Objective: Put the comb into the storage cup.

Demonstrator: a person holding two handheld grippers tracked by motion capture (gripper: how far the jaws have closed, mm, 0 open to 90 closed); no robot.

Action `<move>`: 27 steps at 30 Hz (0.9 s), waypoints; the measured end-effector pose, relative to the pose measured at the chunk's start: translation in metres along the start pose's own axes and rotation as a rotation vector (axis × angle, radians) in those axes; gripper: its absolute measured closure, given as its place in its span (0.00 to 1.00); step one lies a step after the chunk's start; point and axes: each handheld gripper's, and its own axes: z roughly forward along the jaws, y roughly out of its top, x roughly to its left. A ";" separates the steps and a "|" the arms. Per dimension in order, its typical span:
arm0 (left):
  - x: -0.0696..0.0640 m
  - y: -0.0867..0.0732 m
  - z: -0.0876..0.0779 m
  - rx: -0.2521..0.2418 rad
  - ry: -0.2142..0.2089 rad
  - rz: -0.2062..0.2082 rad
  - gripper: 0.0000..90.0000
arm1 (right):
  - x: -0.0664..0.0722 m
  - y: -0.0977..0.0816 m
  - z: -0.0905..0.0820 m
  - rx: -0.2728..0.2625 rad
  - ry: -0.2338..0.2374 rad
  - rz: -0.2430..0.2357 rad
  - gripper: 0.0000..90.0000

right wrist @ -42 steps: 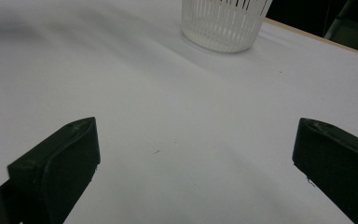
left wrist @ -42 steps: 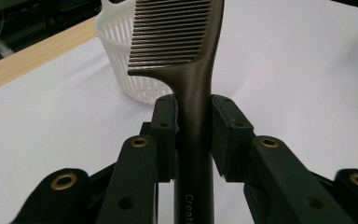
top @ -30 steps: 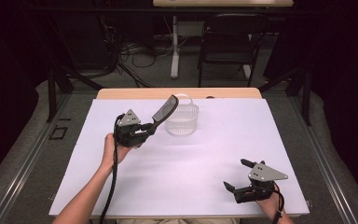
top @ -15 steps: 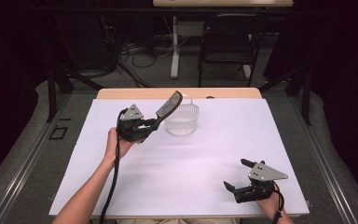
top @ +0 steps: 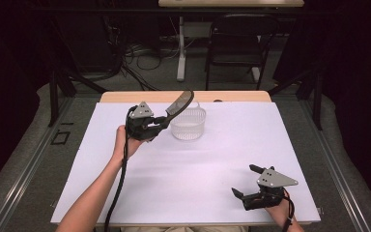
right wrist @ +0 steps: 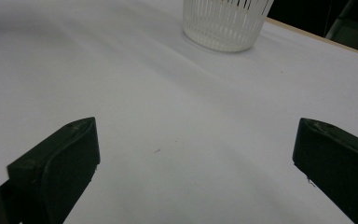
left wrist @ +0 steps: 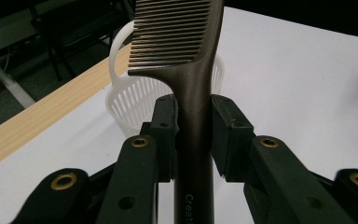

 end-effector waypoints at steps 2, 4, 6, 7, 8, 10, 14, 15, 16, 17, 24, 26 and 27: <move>0.001 0.002 0.001 -0.003 -0.002 0.003 0.80 | 0.000 0.000 0.000 0.005 0.001 0.002 0.00; 0.002 0.004 0.001 -0.007 0.002 0.003 0.80 | -0.001 0.000 0.000 0.006 0.001 0.002 0.00; 0.003 0.005 0.002 -0.014 0.003 0.005 0.80 | 0.000 0.000 0.000 0.000 0.002 0.004 0.00; 0.003 0.006 0.003 -0.017 0.002 0.006 0.80 | 0.000 0.000 0.001 0.002 0.002 0.002 0.00; 0.004 0.007 0.004 -0.019 -0.002 0.009 0.80 | 0.000 0.000 0.001 0.006 0.003 0.003 0.00; 0.004 0.010 0.006 -0.023 0.003 0.019 0.80 | 0.000 0.000 0.000 0.006 0.002 0.003 0.00; 0.005 0.014 0.009 -0.035 -0.004 0.032 0.80 | -0.001 -0.001 0.000 0.006 0.001 0.005 0.00; 0.006 0.015 0.009 -0.038 -0.003 0.035 0.80 | -0.001 -0.001 0.000 0.005 0.000 0.007 0.00; 0.006 0.016 0.010 -0.040 -0.002 0.038 0.80 | -0.001 0.000 0.000 0.004 0.000 0.010 0.00; 0.007 0.017 0.011 -0.041 -0.006 0.038 0.80 | -0.001 -0.001 0.000 0.004 -0.001 0.008 0.00; 0.010 0.021 0.017 -0.054 -0.010 0.045 0.80 | -0.001 -0.001 0.001 0.007 0.002 0.009 0.00; 0.011 0.021 0.019 -0.058 -0.014 0.041 0.80 | -0.001 -0.001 0.000 0.004 -0.001 0.009 0.00; 0.012 0.022 0.020 -0.056 -0.010 0.044 0.80 | -0.001 -0.001 0.000 0.003 -0.001 0.010 0.00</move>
